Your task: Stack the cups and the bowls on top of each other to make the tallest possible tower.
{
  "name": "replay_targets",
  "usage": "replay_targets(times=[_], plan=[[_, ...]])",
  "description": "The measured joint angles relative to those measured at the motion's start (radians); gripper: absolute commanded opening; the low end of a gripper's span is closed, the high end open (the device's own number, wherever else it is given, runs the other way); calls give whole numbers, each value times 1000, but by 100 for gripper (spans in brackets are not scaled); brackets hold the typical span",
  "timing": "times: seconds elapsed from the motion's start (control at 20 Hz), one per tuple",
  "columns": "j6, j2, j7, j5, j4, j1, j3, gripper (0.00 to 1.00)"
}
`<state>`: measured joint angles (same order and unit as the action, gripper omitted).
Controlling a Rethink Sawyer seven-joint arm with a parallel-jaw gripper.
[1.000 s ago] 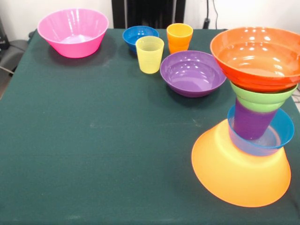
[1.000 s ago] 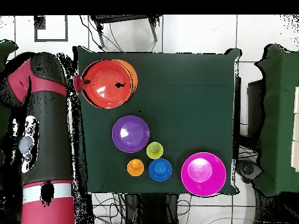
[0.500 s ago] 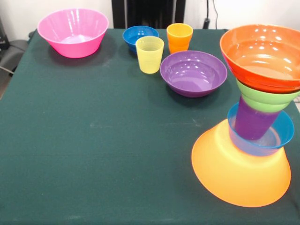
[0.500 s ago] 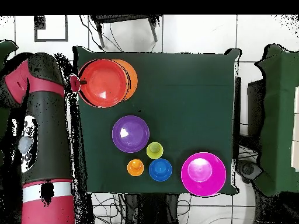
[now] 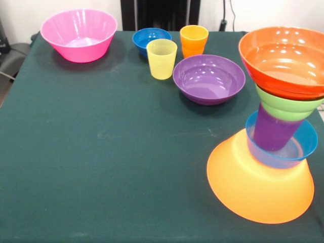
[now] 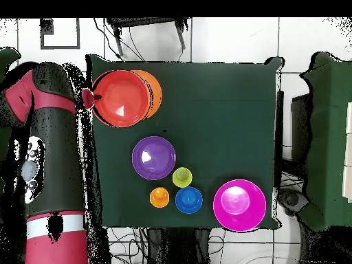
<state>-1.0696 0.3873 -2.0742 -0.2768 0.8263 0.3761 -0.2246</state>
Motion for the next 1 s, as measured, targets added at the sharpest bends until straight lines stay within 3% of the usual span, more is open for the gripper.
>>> replay_targets(times=[0.7,0.75,1.0], plan=[[0,0,0,0,0,-2,0,0],[0,0,0,0,0,-3,0,100],[14,0,0,0,0,-10,4,100]])
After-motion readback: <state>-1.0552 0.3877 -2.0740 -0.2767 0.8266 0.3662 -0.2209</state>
